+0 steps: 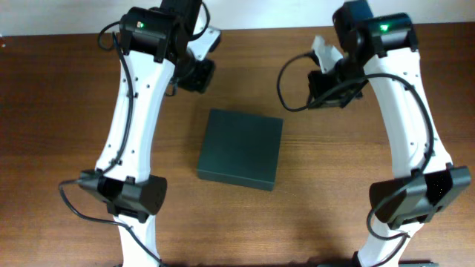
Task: Pack container
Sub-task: 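Press down on the closed lid with the right gripper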
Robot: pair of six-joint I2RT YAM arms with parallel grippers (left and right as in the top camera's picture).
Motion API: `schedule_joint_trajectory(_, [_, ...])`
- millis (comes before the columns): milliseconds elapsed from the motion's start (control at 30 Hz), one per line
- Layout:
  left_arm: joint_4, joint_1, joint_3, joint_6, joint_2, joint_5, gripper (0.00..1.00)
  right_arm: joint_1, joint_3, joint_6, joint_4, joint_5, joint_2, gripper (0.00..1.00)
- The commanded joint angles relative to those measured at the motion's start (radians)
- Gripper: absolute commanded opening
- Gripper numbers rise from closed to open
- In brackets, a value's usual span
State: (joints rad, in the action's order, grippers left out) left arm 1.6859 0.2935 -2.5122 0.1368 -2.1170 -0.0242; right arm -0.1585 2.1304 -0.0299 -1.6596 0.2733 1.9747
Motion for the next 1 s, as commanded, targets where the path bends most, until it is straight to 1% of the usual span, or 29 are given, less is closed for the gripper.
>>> schedule_joint_trajectory(0, [0.002,-0.095,0.074,-0.013,0.004,0.155,0.02,0.011,-0.13,0.002,0.021,-0.107,0.01,0.19])
schedule_joint_trajectory(67, [0.002,-0.135,0.077,-0.013,0.004,0.152,0.02,0.008,-0.223,0.002,0.072,-0.113,0.01,0.19])
schedule_joint_trajectory(100, [0.002,-0.167,0.077,-0.013,0.011,0.152,0.02,0.007,-0.299,0.002,0.132,-0.113,0.01,0.2])
schedule_joint_trajectory(200, [0.002,-0.221,0.077,-0.013,0.036,0.152,0.02,0.007,-0.445,0.002,0.264,-0.093,0.01,0.2])
schedule_joint_trajectory(267, [0.002,-0.245,0.077,-0.013,0.053,0.146,0.02,0.006,-0.523,-0.001,0.346,-0.063,0.01,0.2])
schedule_joint_trajectory(333, [0.002,-0.26,0.077,-0.013,0.068,0.141,0.02,0.0,-0.592,-0.045,0.426,0.016,0.01,0.2])
schedule_joint_trajectory(400, [0.002,-0.262,0.077,-0.013,0.072,0.141,0.02,-0.012,-0.629,-0.051,0.482,0.045,0.011,0.2])
schedule_joint_trajectory(500, [0.002,-0.261,0.077,-0.012,0.072,0.133,0.02,-0.04,-0.661,-0.051,0.582,0.045,0.013,0.21])
schedule_joint_trajectory(533, [0.002,-0.261,0.077,-0.012,0.072,0.134,0.02,-0.048,-0.661,-0.05,0.607,0.045,0.015,0.24])
schedule_joint_trajectory(733, [0.002,-0.262,0.077,-0.012,0.072,0.133,0.02,-0.101,-0.661,-0.033,0.737,0.045,0.041,0.24])
schedule_joint_trajectory(967, [0.002,-0.262,0.077,-0.012,0.072,0.133,0.02,-0.103,-0.661,-0.014,0.913,0.045,0.045,0.25])
